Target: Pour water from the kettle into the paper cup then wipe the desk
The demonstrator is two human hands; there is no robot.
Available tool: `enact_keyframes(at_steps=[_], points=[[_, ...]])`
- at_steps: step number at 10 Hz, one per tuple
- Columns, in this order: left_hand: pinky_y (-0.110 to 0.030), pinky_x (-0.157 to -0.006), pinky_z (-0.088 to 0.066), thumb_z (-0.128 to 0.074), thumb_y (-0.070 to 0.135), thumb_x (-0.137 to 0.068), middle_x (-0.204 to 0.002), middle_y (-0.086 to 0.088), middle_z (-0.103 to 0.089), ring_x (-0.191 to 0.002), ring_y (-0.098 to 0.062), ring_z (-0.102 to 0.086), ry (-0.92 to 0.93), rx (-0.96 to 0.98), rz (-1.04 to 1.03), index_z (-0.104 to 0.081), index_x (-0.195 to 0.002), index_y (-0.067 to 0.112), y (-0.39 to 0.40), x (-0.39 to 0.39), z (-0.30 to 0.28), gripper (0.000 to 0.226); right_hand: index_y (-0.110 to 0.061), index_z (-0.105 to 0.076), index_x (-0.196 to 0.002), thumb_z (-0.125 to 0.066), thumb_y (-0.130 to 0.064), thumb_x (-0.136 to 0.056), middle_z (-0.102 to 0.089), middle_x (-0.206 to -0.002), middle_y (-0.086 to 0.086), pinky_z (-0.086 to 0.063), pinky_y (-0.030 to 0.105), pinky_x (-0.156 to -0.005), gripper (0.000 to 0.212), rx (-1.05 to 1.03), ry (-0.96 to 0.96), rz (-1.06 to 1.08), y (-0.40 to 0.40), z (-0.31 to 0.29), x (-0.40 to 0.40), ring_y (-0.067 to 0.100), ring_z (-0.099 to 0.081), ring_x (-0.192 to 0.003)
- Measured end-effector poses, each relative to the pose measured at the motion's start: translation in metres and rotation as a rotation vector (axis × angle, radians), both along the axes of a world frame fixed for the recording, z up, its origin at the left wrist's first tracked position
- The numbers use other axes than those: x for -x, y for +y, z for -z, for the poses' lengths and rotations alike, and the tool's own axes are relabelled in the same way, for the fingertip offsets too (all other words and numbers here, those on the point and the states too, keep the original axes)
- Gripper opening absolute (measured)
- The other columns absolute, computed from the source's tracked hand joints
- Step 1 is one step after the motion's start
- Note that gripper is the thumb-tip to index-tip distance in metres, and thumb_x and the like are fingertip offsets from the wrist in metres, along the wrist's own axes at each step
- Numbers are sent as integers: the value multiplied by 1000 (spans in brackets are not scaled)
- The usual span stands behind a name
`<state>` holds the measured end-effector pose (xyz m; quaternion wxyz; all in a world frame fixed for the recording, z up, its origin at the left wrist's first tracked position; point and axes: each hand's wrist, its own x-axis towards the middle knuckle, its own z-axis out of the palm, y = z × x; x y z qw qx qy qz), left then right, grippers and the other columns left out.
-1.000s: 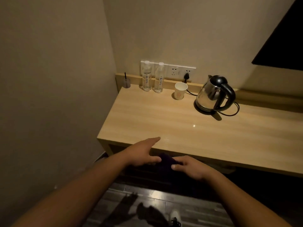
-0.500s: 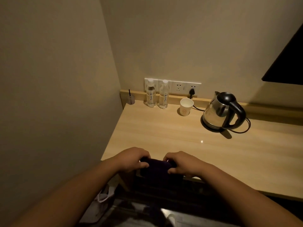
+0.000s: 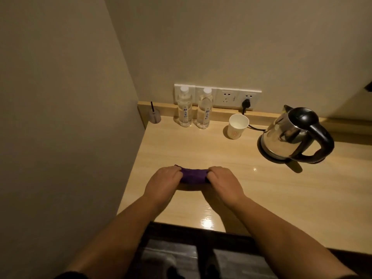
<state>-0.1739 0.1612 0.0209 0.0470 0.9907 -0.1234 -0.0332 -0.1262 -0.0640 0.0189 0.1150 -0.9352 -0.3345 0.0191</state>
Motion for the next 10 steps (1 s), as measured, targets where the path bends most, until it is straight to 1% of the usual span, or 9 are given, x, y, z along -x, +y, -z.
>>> enact_keyframes(at_steps=[1,2,4,5,6,7,8,9,10], points=[[-38,-77,-52,-74,9,-71,-108,-8,-64,-93,-25,-61,116,-57,119,-62,-99,16,8,18,35,31,-16,-58,-92,-51,-21,-88,-61,-93,4,-45,35,-70,9,-49,124,-45,4,28,32,25,-58,-82],[-40,-95,-47,-72,22,-74,-131,-10,-59,-119,-24,-57,180,-62,160,-64,-116,16,23,33,57,43,-13,-64,-106,-57,-37,-86,-63,-119,9,-47,39,-92,32,55,149,-55,-4,53,53,28,-58,-107],[-49,-106,-35,-39,50,-89,-144,-12,-46,-132,-25,-44,222,-161,250,-50,-136,10,37,41,59,63,-14,-58,-128,-46,-54,-90,-53,-139,9,-19,42,-107,57,211,165,-28,-11,54,65,24,-49,-129],[-49,-112,-20,-35,53,-92,-151,-14,-33,-140,-26,-30,283,-178,239,-37,-144,8,37,42,56,69,-14,-59,-128,-42,-53,-92,-53,-140,9,-14,39,-109,56,216,196,-27,-8,40,63,24,-47,-131],[-43,-116,7,-23,54,-96,-158,-9,5,-147,-23,3,317,-188,256,-6,-152,10,34,41,48,72,-13,-56,-130,-35,-50,-93,-47,-145,8,-12,38,-113,57,147,243,-54,-7,25,58,25,-38,-137],[-41,-117,7,-25,49,-97,-159,-5,5,-147,-22,4,315,-146,209,-5,-152,13,27,37,37,69,-13,-56,-130,-35,-47,-92,-54,-138,8,-28,40,-110,54,87,246,-24,-4,14,55,27,-44,-131],[-40,-111,-28,-37,42,-95,-150,-7,-37,-132,-24,-38,259,3,91,-34,-144,16,17,34,24,56,-20,-62,-111,-41,-41,-93,-67,-108,3,-46,32,-78,34,3,273,74,3,4,46,23,-62,-98],[-31,-66,-46,-41,41,-93,-90,3,-63,-76,-13,-57,385,167,-84,-59,-96,22,1,26,-2,26,-19,-57,-78,-46,-36,-95,-58,-74,0,-37,29,-57,27,201,617,106,16,-19,31,17,-55,-66],[-28,-66,-47,-47,35,-94,-69,-1,-64,-63,-13,-59,933,309,-127,-65,-77,9,-6,-3,-35,36,-15,-57,-77,-50,-19,-95,-50,-69,-1,-40,19,-50,20,358,1354,220,18,-28,12,8,-48,-51]])
